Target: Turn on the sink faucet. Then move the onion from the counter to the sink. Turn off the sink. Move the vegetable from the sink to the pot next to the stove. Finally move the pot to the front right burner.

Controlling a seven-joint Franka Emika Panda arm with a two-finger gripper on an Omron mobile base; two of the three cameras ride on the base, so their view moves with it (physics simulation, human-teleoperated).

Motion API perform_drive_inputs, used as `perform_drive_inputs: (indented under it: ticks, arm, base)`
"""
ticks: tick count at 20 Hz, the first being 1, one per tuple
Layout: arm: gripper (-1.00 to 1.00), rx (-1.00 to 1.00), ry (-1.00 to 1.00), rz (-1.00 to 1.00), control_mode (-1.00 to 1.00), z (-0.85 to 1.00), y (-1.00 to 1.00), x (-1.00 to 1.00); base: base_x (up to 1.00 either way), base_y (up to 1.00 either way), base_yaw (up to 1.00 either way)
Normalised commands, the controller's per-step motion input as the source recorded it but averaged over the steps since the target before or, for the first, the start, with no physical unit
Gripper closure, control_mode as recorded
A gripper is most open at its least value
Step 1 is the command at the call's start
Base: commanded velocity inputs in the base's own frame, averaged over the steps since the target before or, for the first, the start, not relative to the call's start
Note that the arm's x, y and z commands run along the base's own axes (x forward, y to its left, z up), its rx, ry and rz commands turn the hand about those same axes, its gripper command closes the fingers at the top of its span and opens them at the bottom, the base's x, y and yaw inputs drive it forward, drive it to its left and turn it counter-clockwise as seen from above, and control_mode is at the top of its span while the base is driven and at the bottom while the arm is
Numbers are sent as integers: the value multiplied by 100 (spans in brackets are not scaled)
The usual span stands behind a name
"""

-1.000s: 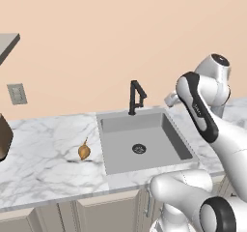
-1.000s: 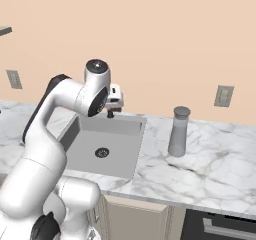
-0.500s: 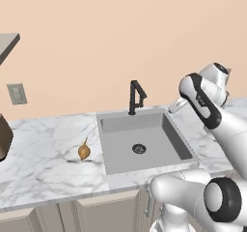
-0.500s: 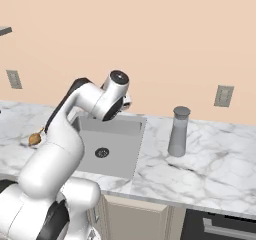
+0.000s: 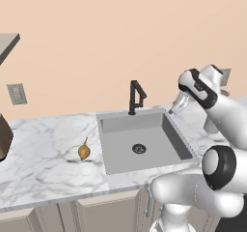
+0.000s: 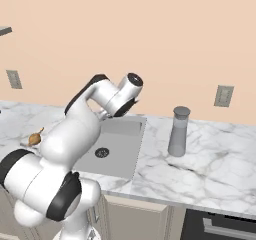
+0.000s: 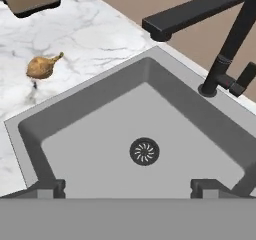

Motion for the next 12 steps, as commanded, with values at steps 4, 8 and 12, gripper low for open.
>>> perform_drive_inputs:
  ticks: [4, 8, 12]
  arm:
    - [-100, 0, -3, 20, -100, -7, -4, 34]
    - [-100, 1, -10, 14, -100, -7, 0, 30]
    - [-100, 1, -10, 3, -100, -6, 12, 23]
  base:
    - [0, 0, 0]
    - [0, 0, 0]
    - [0, 0, 0]
